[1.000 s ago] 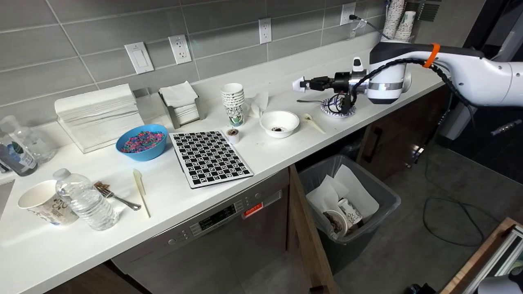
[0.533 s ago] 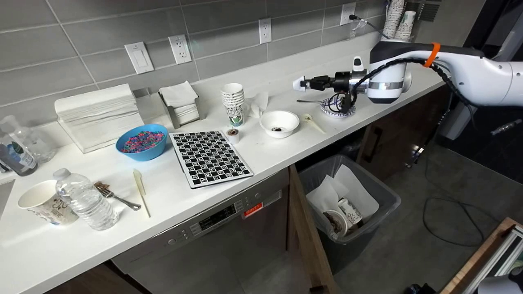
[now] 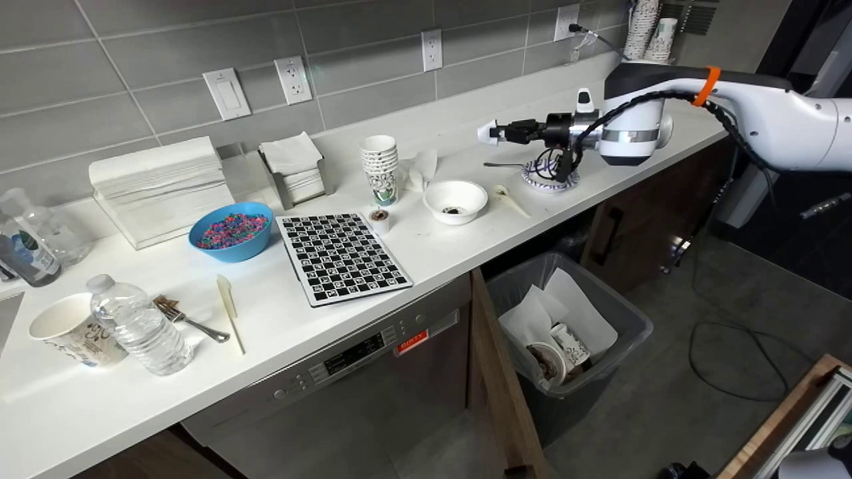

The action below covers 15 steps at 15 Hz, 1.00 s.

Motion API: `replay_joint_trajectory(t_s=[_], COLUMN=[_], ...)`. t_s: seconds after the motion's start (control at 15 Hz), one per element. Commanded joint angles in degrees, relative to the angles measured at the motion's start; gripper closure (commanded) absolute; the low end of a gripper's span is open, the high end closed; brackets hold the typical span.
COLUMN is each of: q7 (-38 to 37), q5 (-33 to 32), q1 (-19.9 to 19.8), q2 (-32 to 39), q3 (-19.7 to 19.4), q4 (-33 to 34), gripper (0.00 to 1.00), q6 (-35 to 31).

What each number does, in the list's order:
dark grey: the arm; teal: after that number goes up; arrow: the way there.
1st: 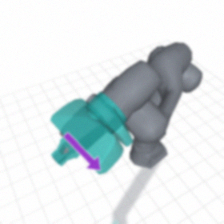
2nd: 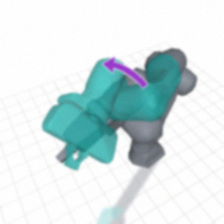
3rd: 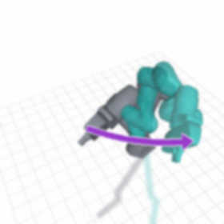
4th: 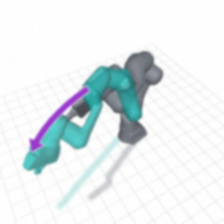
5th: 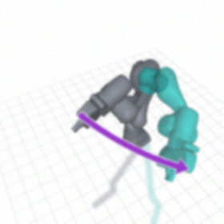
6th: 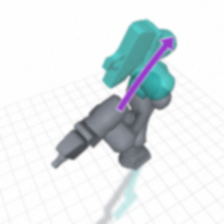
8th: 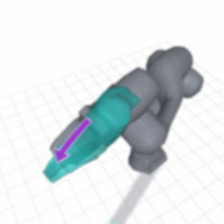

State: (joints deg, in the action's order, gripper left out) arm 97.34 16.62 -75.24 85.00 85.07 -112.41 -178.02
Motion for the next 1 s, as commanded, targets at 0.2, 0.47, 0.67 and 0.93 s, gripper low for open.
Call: replay_joint_trajectory(t_s=[0.2, 0.47, 0.67, 0.93], q7=[6.81, 11.24, 11.96, 15.04], q5=[6.9, 13.69, 13.75, 17.83], q1=[-1.55, -2.22, -2.72, -3.54], q2=[0.2, 0.18, 0.17, 0.09], q3=[3.01, 3.81, 3.11, 3.41], q4=[-0.44, 0.08, -0.88, -0.41], gripper=[0.96, 0.96, 0.96, 0.96], q6=[2.27, 6.6, 4.87, 8.66])
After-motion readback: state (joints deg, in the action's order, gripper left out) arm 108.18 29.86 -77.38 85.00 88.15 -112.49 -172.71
